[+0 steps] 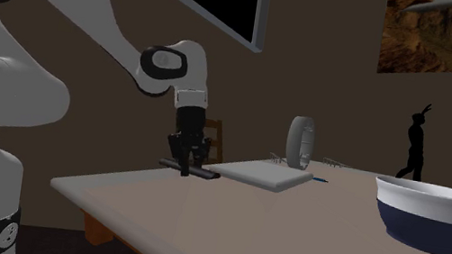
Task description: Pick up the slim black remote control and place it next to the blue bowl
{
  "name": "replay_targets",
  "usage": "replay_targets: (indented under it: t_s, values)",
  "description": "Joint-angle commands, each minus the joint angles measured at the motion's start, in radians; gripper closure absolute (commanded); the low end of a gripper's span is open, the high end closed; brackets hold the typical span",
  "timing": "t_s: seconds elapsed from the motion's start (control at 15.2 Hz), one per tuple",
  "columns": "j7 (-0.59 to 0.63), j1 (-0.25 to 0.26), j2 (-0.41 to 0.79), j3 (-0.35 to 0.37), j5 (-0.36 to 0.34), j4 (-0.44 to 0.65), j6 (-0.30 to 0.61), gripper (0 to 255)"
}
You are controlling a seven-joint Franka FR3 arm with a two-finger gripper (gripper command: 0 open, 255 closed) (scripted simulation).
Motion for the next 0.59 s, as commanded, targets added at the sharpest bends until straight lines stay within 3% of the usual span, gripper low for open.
replay_targets:
  t_s: [0.0, 0.53]
  values:
    - [-0.010, 0.011, -0.023, -0.028, -0.005, 0.013, -0.038, 255]
    - [-0.031, 0.029, -0.080, -0.102, -0.029, 0.077, -0.163, 255]
